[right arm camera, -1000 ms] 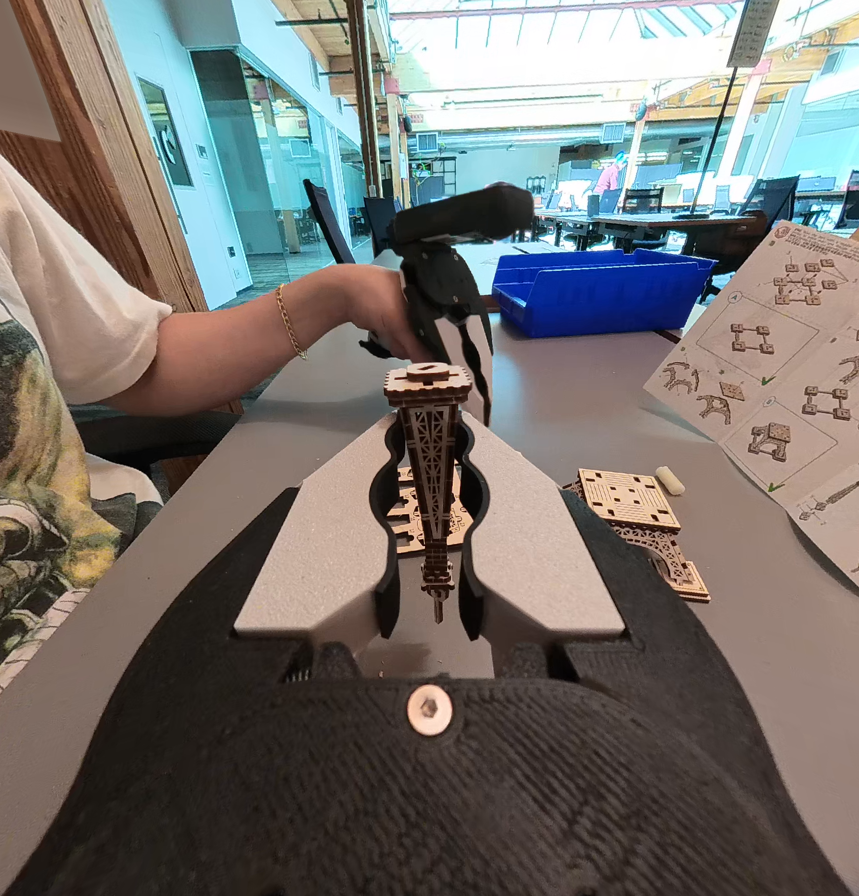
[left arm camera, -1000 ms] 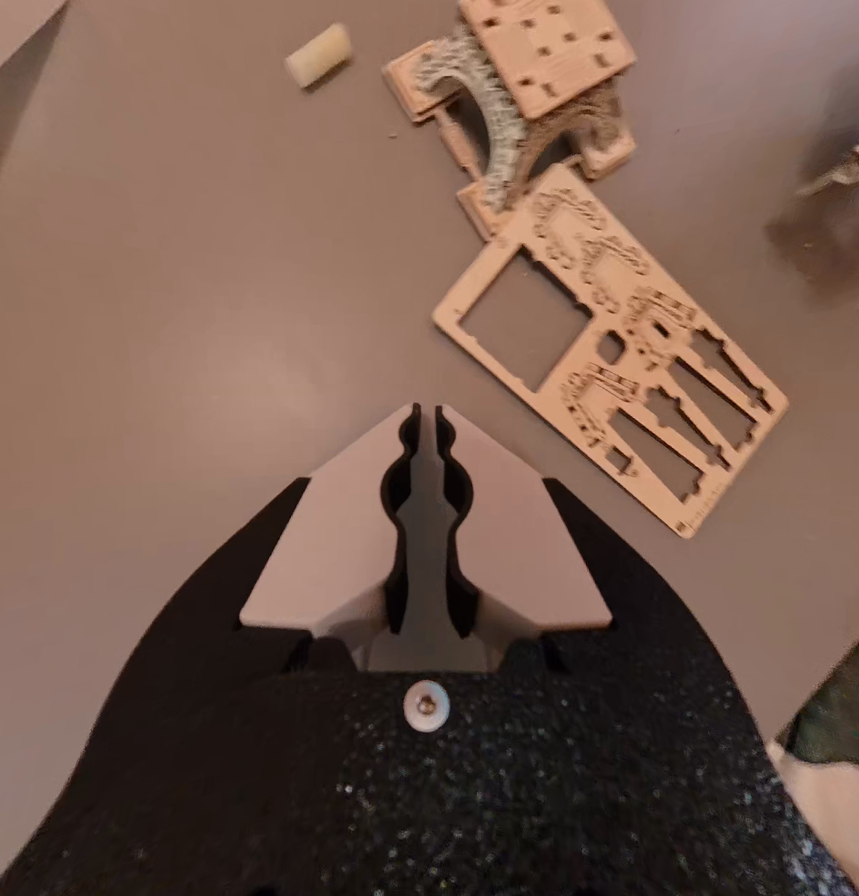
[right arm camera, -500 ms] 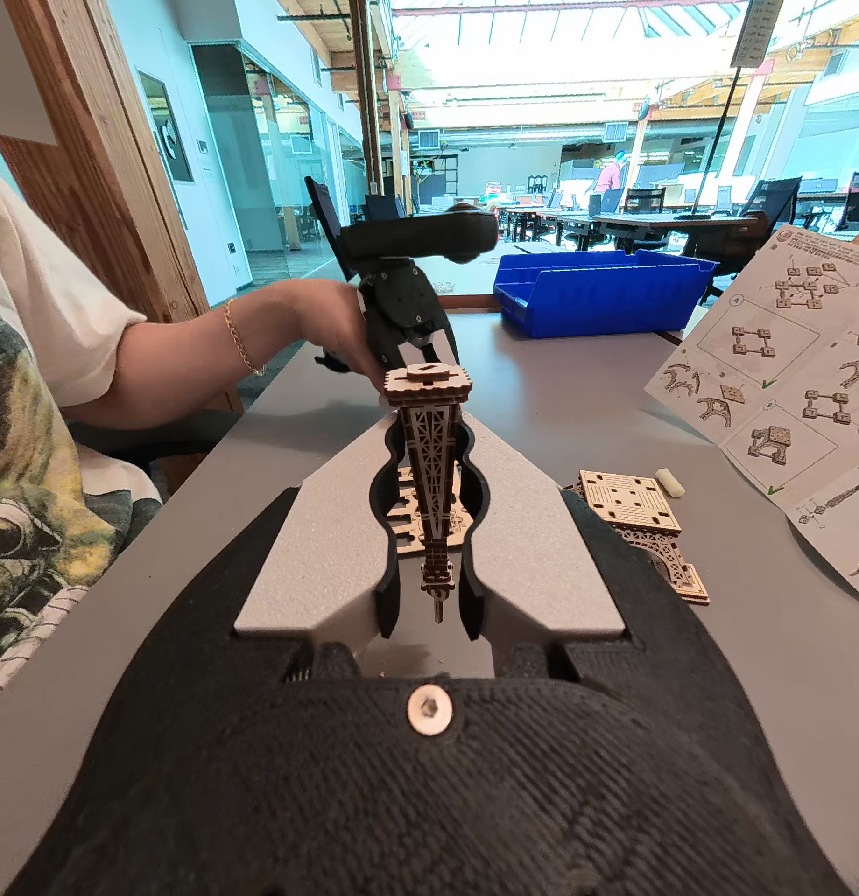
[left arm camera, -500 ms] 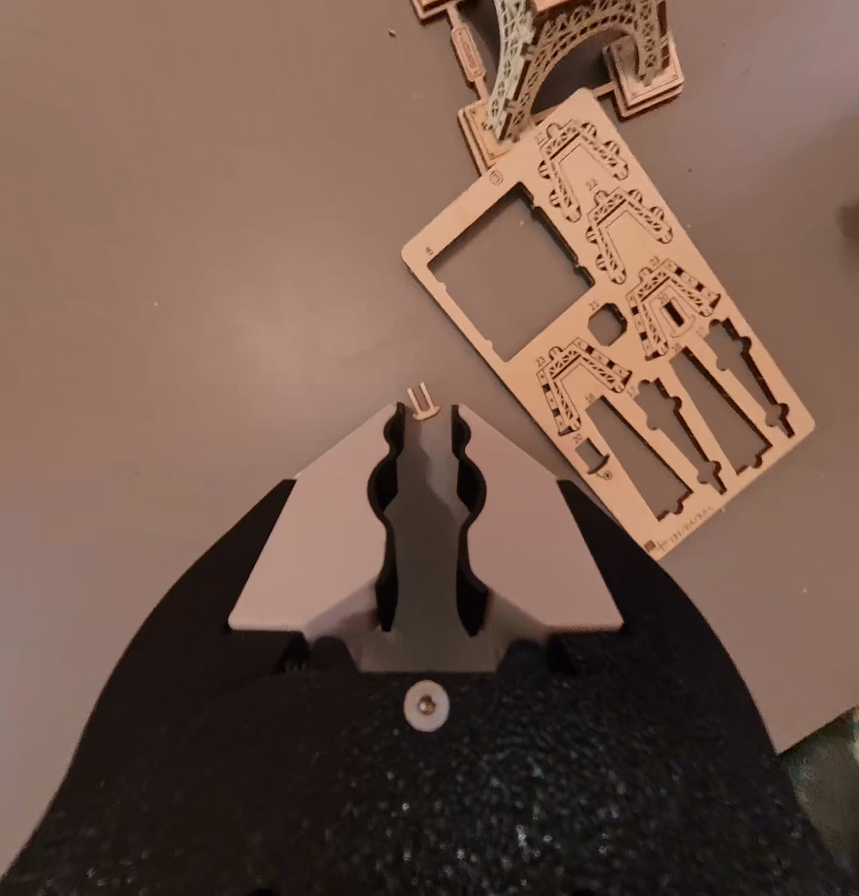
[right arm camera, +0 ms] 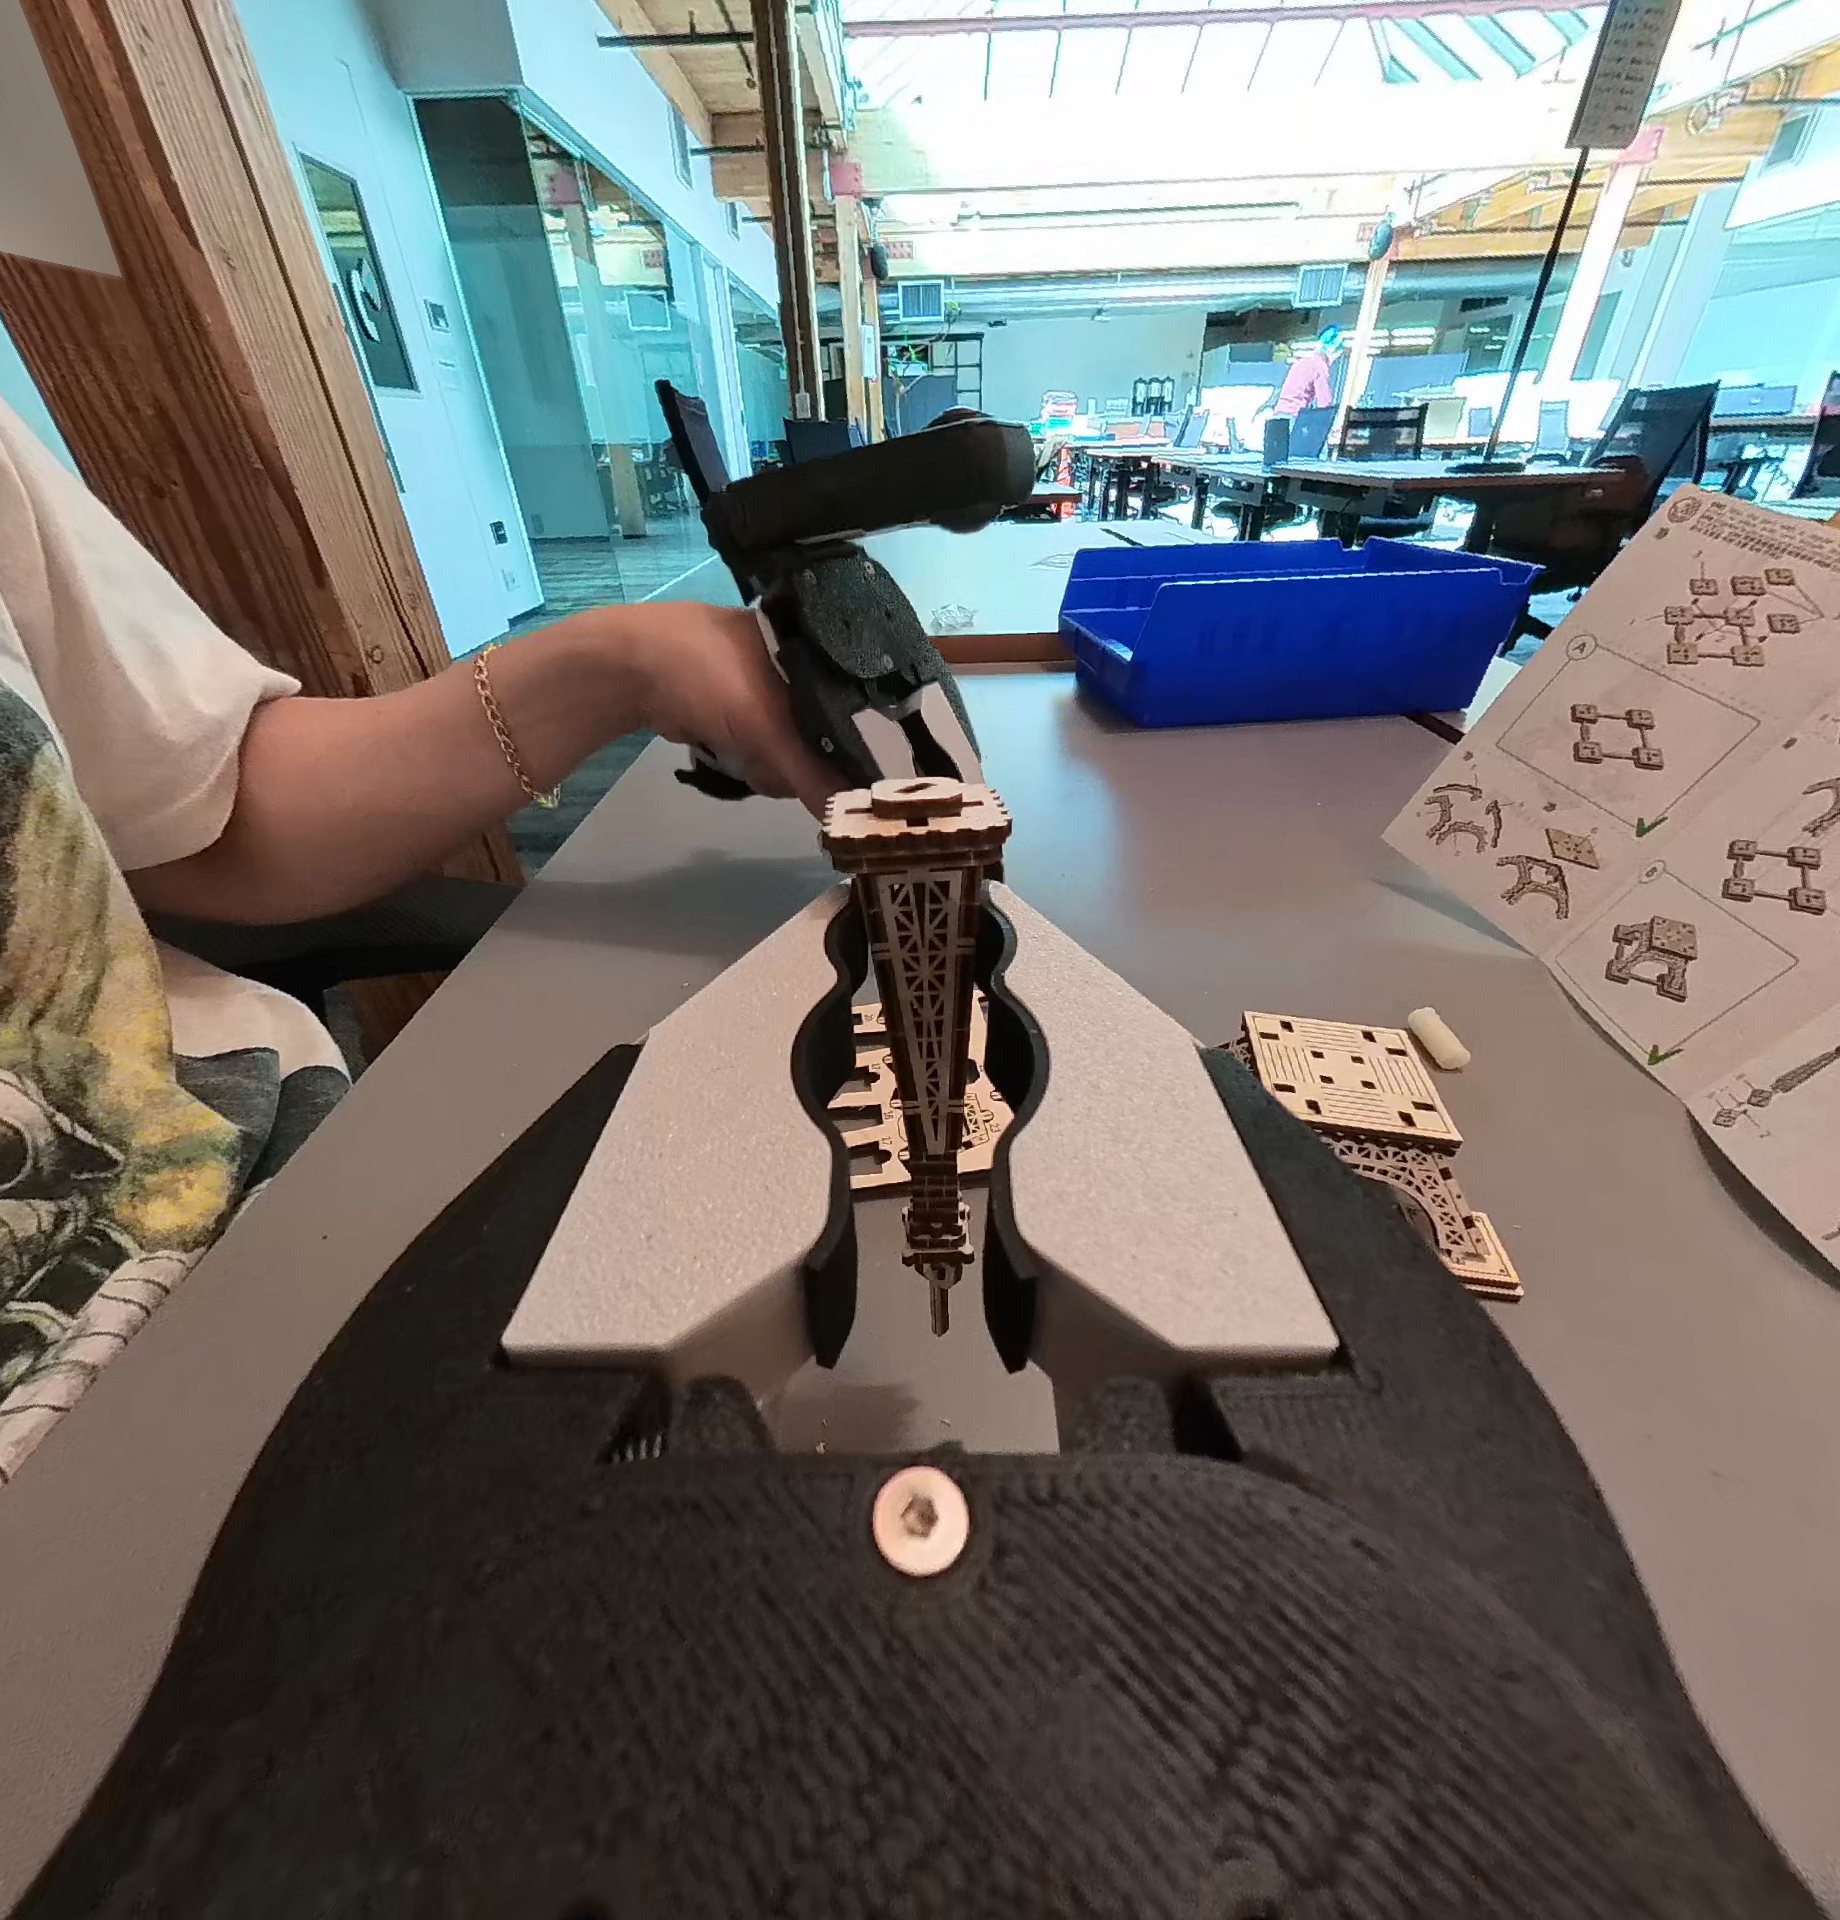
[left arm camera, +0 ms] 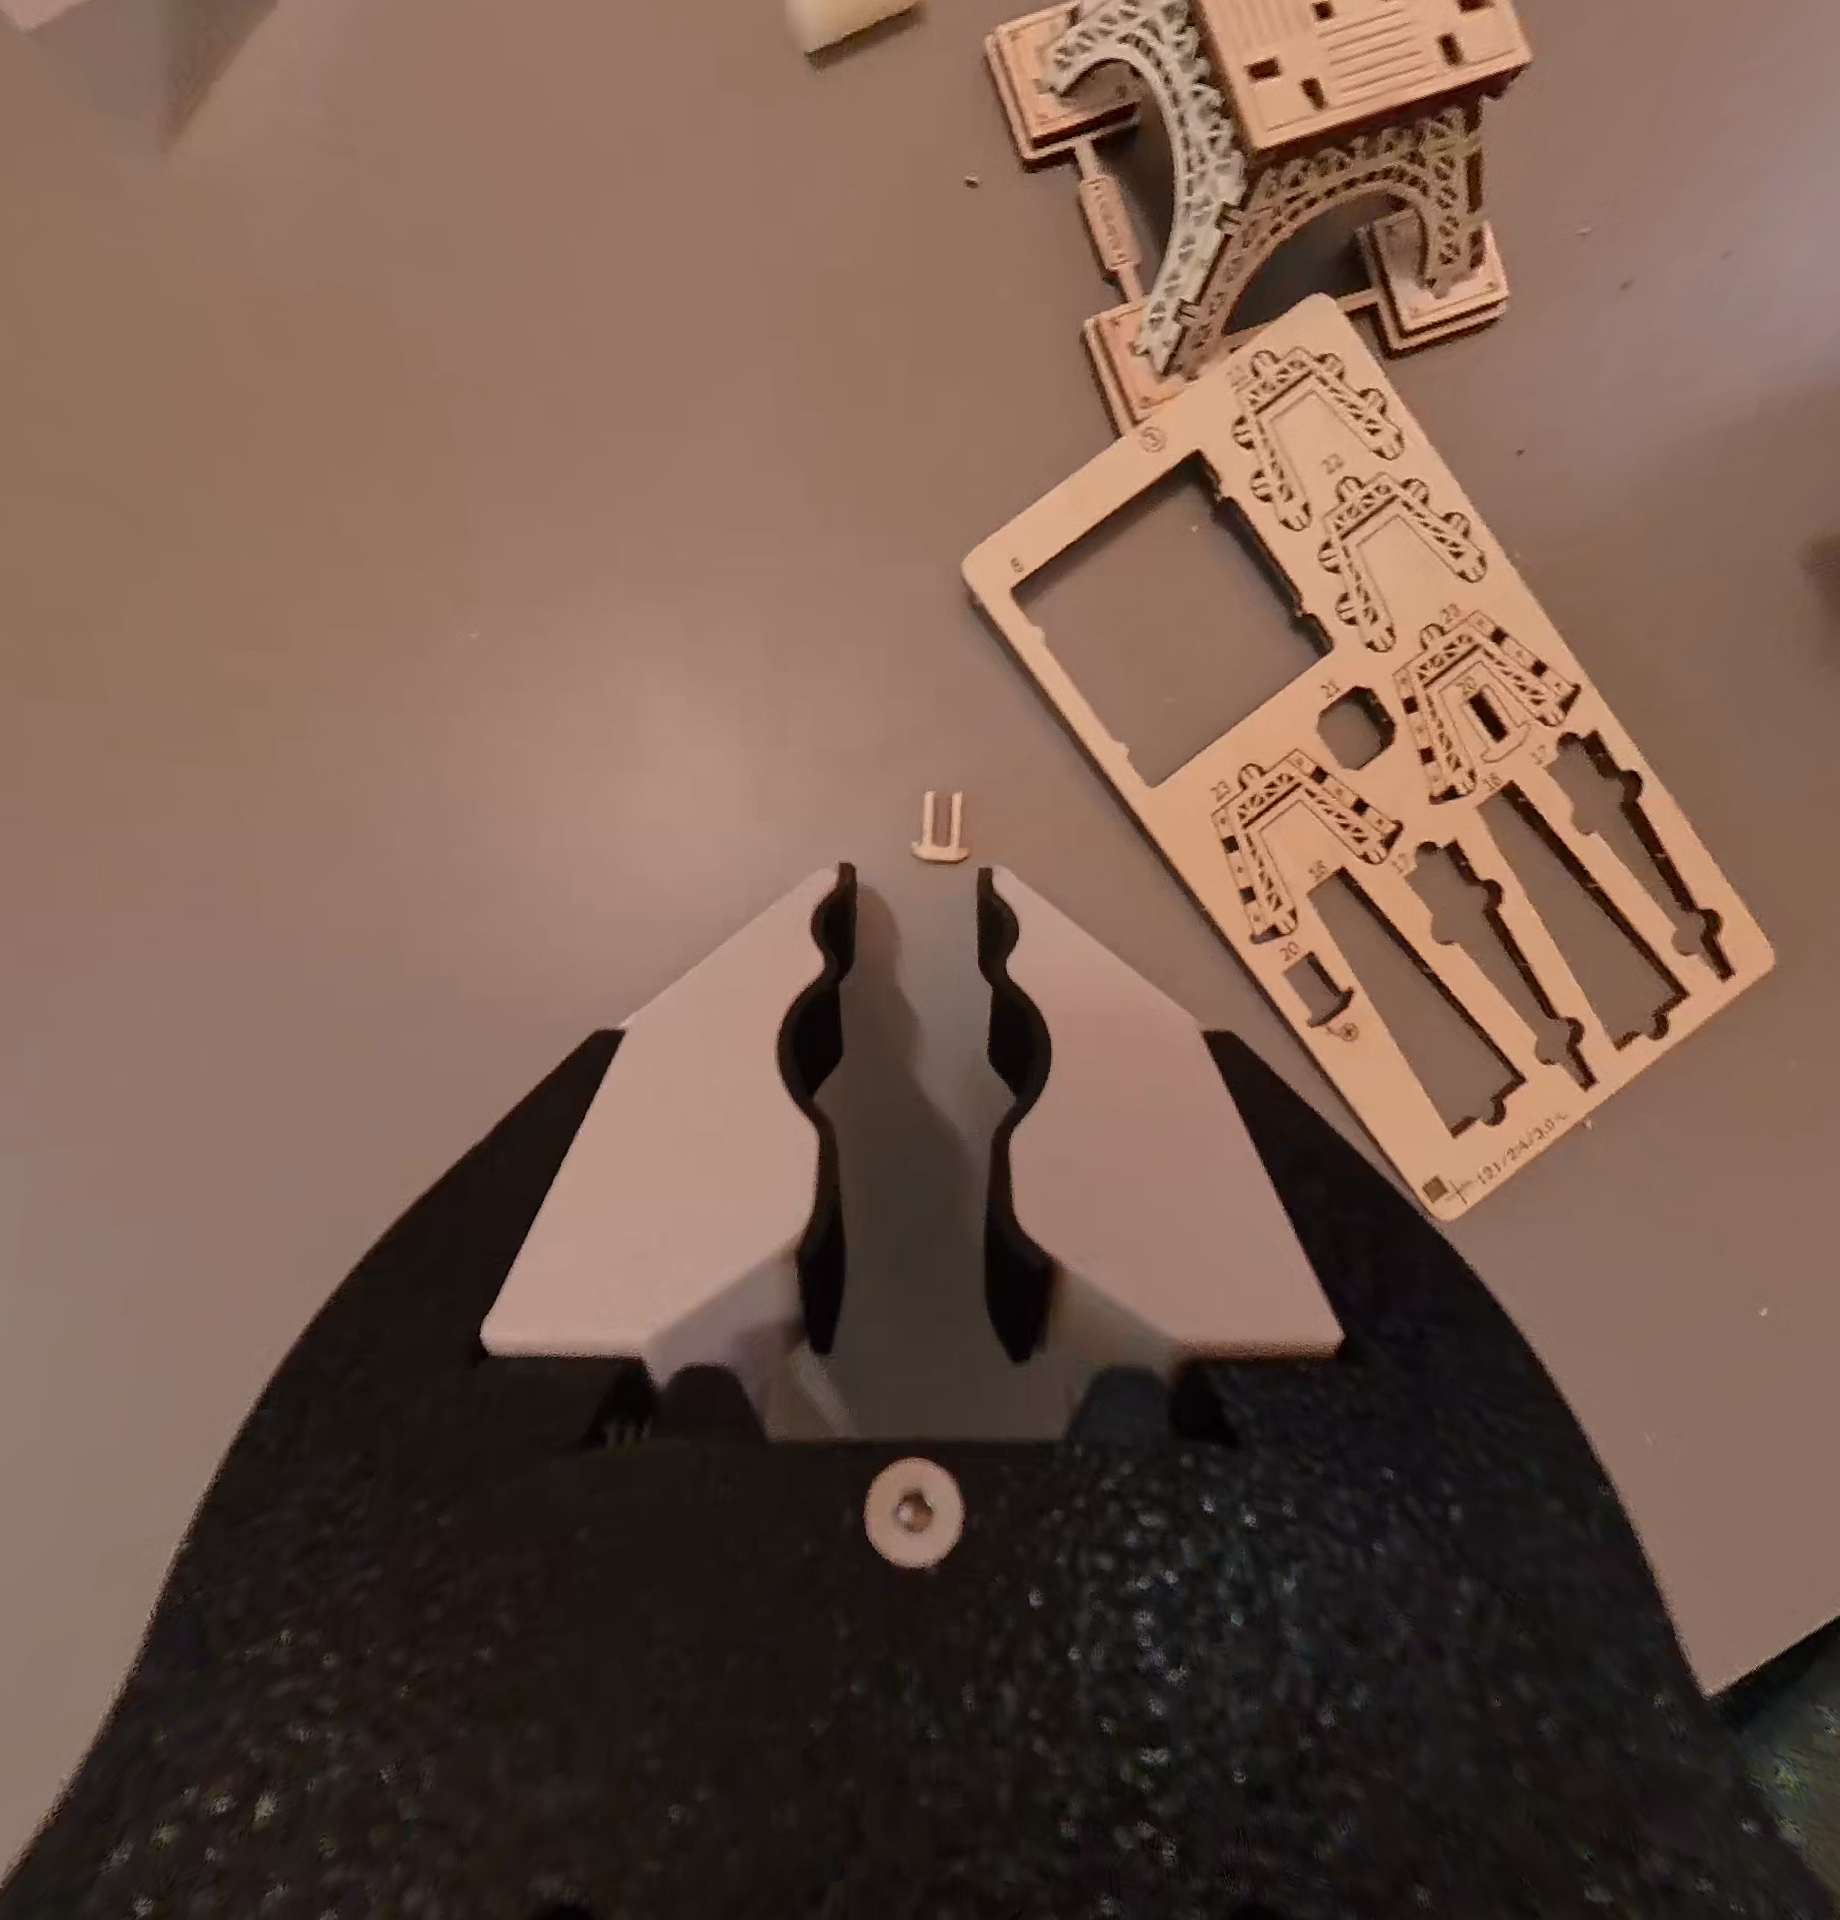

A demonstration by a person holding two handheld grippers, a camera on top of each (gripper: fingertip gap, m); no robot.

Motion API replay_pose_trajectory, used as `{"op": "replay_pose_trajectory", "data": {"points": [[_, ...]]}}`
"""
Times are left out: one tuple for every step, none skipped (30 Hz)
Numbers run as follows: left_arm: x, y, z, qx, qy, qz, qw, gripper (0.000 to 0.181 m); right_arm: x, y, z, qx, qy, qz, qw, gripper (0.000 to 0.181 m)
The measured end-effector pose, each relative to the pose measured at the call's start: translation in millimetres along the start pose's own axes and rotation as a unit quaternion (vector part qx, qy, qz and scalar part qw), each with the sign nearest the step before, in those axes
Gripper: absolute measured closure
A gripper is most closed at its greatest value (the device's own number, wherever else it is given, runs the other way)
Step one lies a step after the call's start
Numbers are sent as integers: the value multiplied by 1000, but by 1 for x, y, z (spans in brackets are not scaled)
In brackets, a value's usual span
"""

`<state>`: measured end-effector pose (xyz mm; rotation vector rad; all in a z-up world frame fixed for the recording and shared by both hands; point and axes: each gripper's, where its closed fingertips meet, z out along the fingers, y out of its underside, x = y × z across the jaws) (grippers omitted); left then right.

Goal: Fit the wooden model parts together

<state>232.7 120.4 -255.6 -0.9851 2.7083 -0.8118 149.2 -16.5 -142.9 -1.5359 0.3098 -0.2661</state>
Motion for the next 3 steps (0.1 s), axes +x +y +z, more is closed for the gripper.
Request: {"op": "replay_pose_trajectory", "data": {"points": [[2,0,3,-4,0,8,1000,160,0,1,0,-1,0,0,1000,165],[3,0,6,-7,-2,17,1000,160,0,1,1,-2,0,0,1000,165],[3,1,8,-10,-4,25,1000,161,0,2,1,-3,-1,0,1000,164]]}}
